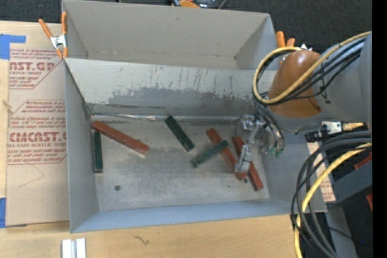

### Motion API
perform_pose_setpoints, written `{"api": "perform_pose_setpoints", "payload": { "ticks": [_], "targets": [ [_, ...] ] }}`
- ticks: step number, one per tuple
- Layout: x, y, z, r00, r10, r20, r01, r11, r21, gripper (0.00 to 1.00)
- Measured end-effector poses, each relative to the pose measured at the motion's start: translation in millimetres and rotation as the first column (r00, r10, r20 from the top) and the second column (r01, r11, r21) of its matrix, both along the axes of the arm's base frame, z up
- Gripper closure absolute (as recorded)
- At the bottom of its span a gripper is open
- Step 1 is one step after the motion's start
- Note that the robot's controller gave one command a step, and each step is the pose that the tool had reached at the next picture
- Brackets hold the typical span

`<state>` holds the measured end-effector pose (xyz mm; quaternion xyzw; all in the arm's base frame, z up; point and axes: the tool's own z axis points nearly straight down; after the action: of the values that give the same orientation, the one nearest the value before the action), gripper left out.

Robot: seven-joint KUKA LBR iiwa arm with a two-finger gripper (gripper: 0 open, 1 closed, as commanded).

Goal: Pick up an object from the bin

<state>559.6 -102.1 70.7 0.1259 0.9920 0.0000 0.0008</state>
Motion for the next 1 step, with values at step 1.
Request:
{"api": "perform_pose_setpoints", "payload": {
  "ticks": [1],
  "targets": [
    [2.1, 0.0, 4.7, 1.0, 0.001, 0.002, -0.001, 1.0, 0.0, 1.0]
  ]
}}
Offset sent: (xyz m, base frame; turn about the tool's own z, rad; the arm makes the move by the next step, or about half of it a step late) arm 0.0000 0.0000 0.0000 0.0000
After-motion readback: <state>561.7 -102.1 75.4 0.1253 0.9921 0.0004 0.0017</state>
